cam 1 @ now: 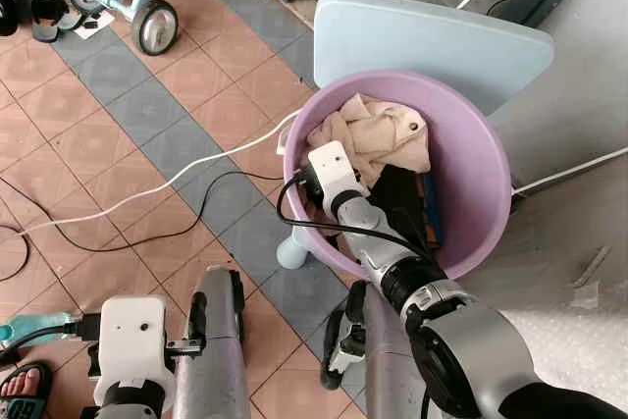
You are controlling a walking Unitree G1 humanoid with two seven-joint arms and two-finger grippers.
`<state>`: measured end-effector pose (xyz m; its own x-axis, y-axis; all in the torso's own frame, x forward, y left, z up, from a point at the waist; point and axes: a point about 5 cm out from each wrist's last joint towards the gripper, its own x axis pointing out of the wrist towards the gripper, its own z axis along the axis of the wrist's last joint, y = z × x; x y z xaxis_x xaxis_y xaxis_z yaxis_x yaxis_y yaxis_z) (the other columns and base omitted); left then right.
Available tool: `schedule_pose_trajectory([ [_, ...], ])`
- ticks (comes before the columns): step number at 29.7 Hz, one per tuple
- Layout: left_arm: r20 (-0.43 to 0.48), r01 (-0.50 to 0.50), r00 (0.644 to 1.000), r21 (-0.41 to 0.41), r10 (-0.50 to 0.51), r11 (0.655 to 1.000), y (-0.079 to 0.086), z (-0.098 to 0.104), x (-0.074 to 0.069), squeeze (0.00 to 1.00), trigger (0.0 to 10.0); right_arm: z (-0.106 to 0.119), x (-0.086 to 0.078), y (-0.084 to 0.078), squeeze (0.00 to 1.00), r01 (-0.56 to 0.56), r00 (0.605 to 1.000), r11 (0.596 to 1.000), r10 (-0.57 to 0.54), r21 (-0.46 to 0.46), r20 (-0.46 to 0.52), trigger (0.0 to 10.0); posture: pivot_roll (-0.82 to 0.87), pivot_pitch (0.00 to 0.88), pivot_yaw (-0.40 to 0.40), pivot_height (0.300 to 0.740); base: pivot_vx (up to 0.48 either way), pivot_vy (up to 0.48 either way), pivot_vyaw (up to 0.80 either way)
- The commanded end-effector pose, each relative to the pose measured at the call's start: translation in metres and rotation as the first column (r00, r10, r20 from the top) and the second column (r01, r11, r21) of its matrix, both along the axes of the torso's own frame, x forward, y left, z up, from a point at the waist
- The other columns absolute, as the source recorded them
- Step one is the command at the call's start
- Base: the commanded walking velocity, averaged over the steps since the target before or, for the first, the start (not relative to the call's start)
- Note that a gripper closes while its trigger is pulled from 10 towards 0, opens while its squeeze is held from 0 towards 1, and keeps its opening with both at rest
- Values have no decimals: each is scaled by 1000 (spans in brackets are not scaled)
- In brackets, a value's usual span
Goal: Clothes washing
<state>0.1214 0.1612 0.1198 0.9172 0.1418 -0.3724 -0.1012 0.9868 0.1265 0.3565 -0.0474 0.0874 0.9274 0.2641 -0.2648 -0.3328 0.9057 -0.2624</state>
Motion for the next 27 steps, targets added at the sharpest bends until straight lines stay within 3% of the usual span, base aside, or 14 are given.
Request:
schedule_pose_trajectory([
  [1, -16, -11, 1000, 5, 11, 1000, 1, -1, -2, 0, 10000, -22, -8, -16, 0, 53, 994, 998, -55, -29, -96, 0, 277, 425, -92, 647, 0, 0, 0],
  [15, 0, -37, 999, 12, 37, 999, 7, -4, 10, 0, 10000, -17, 0, -35, 0, 193, 972, 966, -164, 171, -170, 0, 277, 394, -96, 647, 0, 0, 0],
  [27, 31, -51, 998, 9, 50, 999, 11, -8, 28, 0, 10000, 6, 14, -41, 0, 202, 979, 947, -186, 248, -87, 0, 264, 344, -102, 647, 0, 0, 0],
])
